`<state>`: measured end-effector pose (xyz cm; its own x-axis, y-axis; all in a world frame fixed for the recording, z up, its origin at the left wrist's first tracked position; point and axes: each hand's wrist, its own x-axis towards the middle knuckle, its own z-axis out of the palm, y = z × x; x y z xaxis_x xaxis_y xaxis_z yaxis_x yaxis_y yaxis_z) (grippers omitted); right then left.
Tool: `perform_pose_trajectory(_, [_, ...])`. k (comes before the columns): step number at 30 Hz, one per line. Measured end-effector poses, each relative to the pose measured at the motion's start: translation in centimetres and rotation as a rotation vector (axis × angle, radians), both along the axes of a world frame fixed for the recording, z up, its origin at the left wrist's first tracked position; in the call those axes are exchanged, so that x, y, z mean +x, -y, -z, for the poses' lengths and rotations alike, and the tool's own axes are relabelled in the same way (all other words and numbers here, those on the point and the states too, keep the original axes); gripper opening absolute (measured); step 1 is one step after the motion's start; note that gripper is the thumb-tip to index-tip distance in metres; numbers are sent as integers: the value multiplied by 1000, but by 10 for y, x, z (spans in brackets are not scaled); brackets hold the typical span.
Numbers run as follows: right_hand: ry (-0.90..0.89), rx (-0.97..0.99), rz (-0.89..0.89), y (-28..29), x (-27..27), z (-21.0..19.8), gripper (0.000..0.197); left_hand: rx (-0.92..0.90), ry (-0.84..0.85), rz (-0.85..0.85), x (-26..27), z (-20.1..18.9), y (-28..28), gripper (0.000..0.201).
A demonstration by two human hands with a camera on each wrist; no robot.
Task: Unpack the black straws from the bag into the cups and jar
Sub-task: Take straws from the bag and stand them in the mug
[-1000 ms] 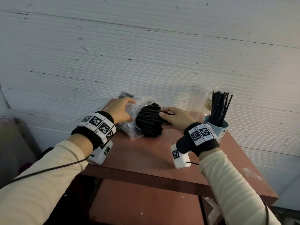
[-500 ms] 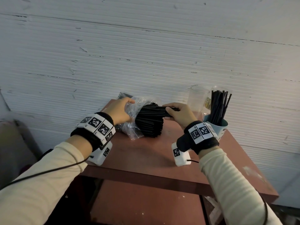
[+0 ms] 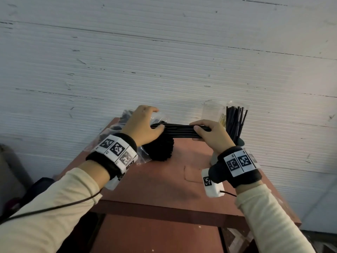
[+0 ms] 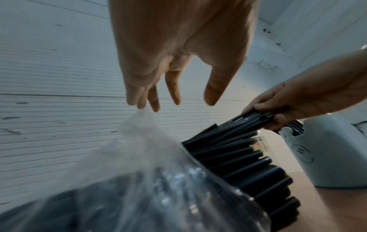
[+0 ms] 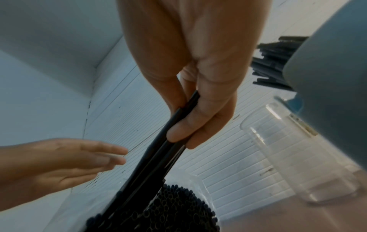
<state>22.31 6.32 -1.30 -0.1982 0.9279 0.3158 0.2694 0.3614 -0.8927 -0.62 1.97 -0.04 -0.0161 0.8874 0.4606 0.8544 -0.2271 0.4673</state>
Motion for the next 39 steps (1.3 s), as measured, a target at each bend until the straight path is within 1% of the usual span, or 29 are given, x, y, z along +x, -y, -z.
perform_pose_trajectory(2, [63, 33, 31, 3, 6, -2, 19, -56, -79, 94, 21, -4, -7, 72])
perform_pose_trajectory(4, [22, 14, 29, 10, 12, -6, 19, -156, -134, 144, 40, -8, -17, 83])
perform_pose_trajectory(6, [-18, 10, 21, 17, 18, -10, 18, -217, -194, 143, 55, -11, -28, 86])
perform_pose_trajectory(8, [-19, 22, 7, 24, 25, -12, 18, -255, -279, 153, 68, -12, -36, 77])
perform_pose_trajectory(10, [-25, 23, 1, 29, 31, -14, 19, -261, -351, 179, 77, -11, -42, 58])
perform_pose_trajectory(11, [-27, 19, 7, 30, 35, -14, 19, -242, -359, 191, 82, -10, -43, 46])
perform_pose_trajectory(14, [-51, 4, 6, 33, 44, -16, 19, -184, -310, 217, 90, -8, -45, 12])
perform_pose_trajectory(15, [-58, 2, -3, 34, 47, -17, 18, -177, -306, 228, 92, -8, -44, 5])
perform_pose_trajectory(17, [-54, 4, -14, 37, 50, -20, 18, -177, -312, 249, 94, -8, -44, 10])
perform_pose_trajectory(18, [-41, 6, -9, 38, 52, -21, 21, -178, -307, 259, 95, -8, -44, 11])
perform_pose_trajectory(19, [-27, 12, 4, 39, 53, -22, 28, -175, -296, 273, 95, -8, -44, 12])
perform_pose_trajectory(23, [0, -20, 120, 34, 55, -14, 74, -143, -172, 286, 87, -5, -48, 17])
perform_pose_trajectory(24, [18, -45, 150, 32, 54, -11, 80, -136, -146, 274, 84, -4, -49, 16])
perform_pose_trajectory(25, [51, -62, 166, 31, 51, -8, 81, -132, -134, 258, 82, -4, -50, 17])
perform_pose_trajectory(26, [113, -72, 168, 30, 48, -6, 76, -130, -134, 243, 80, -4, -50, 18])
perform_pose_trajectory(29, [372, -51, 112, 30, 36, -6, 56, -130, -148, 232, 79, -3, -50, 21])
perform_pose_trajectory(32, [538, -21, 58, 27, 24, -12, 47, -128, -130, 236, 77, -2, -50, 20])
perform_pose_trajectory(34, [584, -5, 63, 25, 18, -16, 45, -120, -110, 223, 76, -3, -51, 23])
perform_pose_trajectory(36, [631, -16, 64, 21, 13, -15, 46, -109, -88, 218, 73, -4, -51, 20])
perform_pose_trajectory(37, [671, -32, 56, 19, 10, -13, 48, -102, -84, 226, 72, -5, -50, 19])
perform_pose_trajectory(39, [805, -129, 8, 16, 4, -10, 51, -94, -80, 248, 69, -4, -49, 17])
